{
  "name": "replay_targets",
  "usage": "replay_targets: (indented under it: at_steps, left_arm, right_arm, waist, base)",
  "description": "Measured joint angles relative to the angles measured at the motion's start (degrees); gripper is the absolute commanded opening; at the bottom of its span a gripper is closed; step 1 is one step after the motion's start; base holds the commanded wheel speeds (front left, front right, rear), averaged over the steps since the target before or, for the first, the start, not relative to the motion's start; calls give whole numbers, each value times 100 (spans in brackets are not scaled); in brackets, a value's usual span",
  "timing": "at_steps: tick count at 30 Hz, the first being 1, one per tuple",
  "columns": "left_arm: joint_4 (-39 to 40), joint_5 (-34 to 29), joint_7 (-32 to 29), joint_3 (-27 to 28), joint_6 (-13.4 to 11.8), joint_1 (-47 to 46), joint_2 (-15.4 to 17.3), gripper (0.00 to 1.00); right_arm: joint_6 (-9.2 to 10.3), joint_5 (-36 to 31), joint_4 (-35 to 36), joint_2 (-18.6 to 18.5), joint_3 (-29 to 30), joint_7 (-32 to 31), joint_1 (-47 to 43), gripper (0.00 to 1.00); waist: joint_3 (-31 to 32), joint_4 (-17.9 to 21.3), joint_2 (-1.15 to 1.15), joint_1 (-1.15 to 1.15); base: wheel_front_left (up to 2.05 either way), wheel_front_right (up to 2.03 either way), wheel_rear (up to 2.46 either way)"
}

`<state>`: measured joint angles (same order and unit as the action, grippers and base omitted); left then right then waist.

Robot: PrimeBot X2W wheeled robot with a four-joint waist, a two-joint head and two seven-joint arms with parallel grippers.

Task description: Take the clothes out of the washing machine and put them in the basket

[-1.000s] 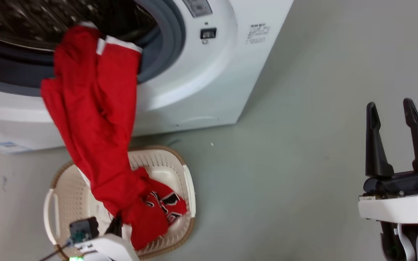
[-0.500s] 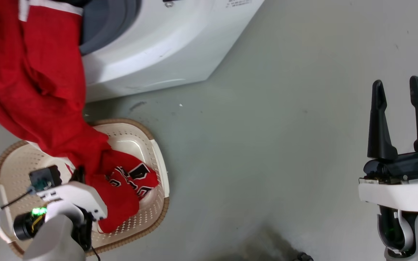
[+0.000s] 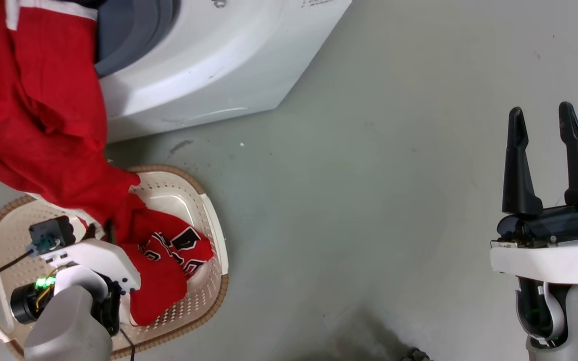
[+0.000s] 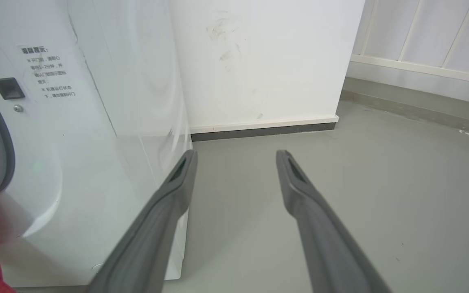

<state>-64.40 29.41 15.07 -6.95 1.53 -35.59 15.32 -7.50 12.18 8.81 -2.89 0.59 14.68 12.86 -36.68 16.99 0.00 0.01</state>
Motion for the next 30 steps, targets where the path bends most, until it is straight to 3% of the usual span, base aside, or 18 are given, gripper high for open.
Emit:
replay_targets:
  at_steps: [10,21,27,30]
  left_arm:
    - [725,-314,1,274,31,792,-209,100]
    - [2406,-928,0,875,8,1663,-500,100]
    - [3438,-1339,1,1190,127,1806,-560,100]
    - [3570,-1469,1,1222,227,1774,-559,100]
  right_arm:
    - [0,-109,-124,1,80,13,-185,100]
    - [0,-214,-1,1,237,-212,-536,100]
    - [0,-215,64,1,275,-312,-690,100]
    - [0,-194,85,0,302,-320,-753,100]
  waist:
    - [773,-185,1,-1]
    - [1596,-552,0,-2]
    - [1889,-652,0,-2]
    - [1967,-652,0,-2]
  base:
    - [0,0,0]
    - [0,0,0]
    - [0,0,0]
    - [0,0,0]
